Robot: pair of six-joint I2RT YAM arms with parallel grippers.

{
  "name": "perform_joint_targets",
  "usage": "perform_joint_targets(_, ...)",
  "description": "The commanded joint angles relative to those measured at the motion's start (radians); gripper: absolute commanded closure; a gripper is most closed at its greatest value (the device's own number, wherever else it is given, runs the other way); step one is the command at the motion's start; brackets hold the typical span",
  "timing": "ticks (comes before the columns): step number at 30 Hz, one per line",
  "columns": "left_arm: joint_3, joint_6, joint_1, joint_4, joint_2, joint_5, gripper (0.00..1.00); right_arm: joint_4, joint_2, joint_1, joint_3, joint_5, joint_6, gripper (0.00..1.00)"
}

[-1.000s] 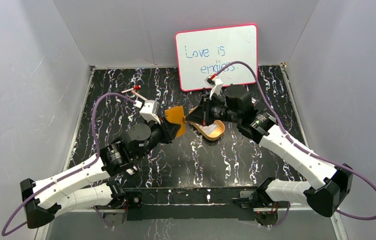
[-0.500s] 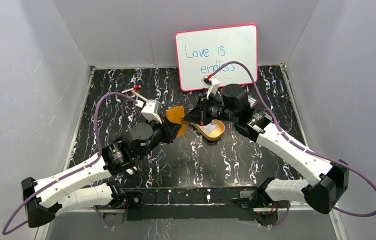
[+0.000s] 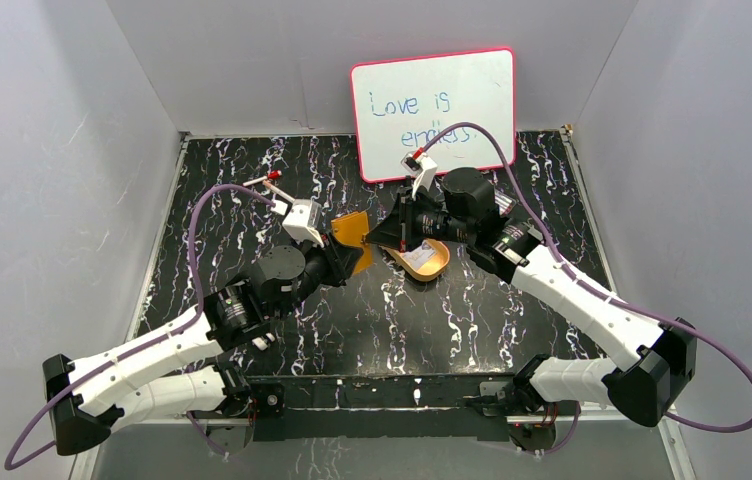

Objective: Put the credit cards into the card holder
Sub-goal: Close the card holder at the center of the board.

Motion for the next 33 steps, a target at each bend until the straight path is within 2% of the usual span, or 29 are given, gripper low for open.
perform_joint_targets(1,0.047,0.008,-0.001,0.058,-0.014,-0.023,1.0,0.024,-0.001,-0.002,0.003,-0.025,-0.025,1.0)
perform_joint_targets(33,0.057,0.007,0.0,0.084,0.017,0.017,1.0,0.042,0.018,0.002,0.005,-0.06,-0.025,1.0)
